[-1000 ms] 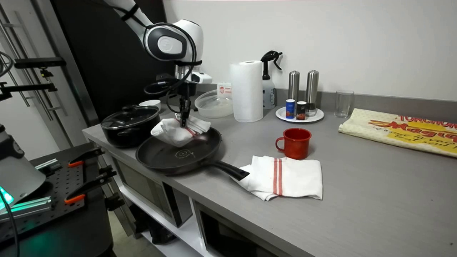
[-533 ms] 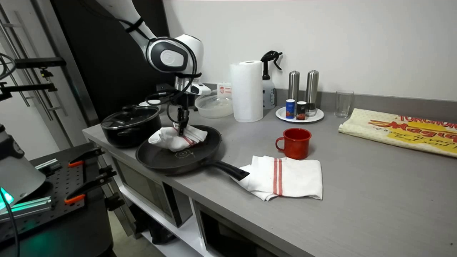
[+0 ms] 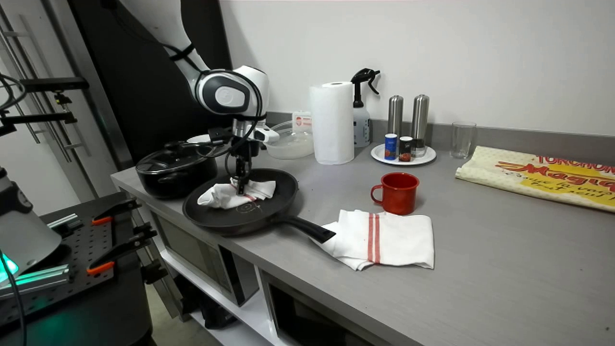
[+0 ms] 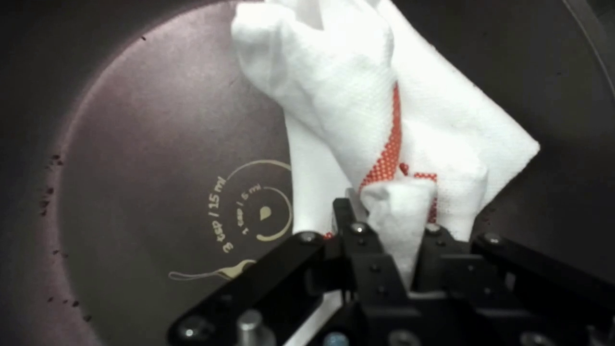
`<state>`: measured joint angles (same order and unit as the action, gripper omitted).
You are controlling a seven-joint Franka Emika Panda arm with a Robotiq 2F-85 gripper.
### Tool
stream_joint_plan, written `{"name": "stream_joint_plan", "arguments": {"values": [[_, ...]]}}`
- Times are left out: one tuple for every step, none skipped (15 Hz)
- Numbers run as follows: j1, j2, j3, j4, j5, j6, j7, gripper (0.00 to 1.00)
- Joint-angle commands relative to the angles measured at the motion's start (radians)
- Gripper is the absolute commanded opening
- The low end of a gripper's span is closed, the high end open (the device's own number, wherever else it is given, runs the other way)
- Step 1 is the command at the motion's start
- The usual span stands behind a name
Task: Use the white and red towel on the left to wipe the black pan
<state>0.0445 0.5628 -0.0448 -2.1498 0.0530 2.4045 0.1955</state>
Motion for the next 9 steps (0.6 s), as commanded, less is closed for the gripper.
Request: {"name": "stream_joint_plan", "arguments": {"values": [[0.026,0.029,-0.003,-0.019,-0.028,0.055,0.022,0.04],[0.029,0.029,-0.003,-0.024,-0.033,0.06,0.023,0.04],[0.03,0.028,-0.003,-0.028,-0.038,0.065,0.022,0.04],[0.033,0.028,-0.004,-0.035,-0.044,0.071,0.024,0.04],[0.037,0.027,-0.007,-0.041,-0.049,0.077,0.029,0.04],[0.036,0.024,-0.008,-0.051,-0.051,0.087,0.028,0.04],[0.035,0.02,-0.011,-0.06,-0.052,0.096,0.028,0.04],[0.031,0.015,-0.014,-0.069,-0.05,0.105,0.028,0.04],[0.024,0.011,-0.017,-0.079,-0.045,0.114,0.027,0.04]]}}
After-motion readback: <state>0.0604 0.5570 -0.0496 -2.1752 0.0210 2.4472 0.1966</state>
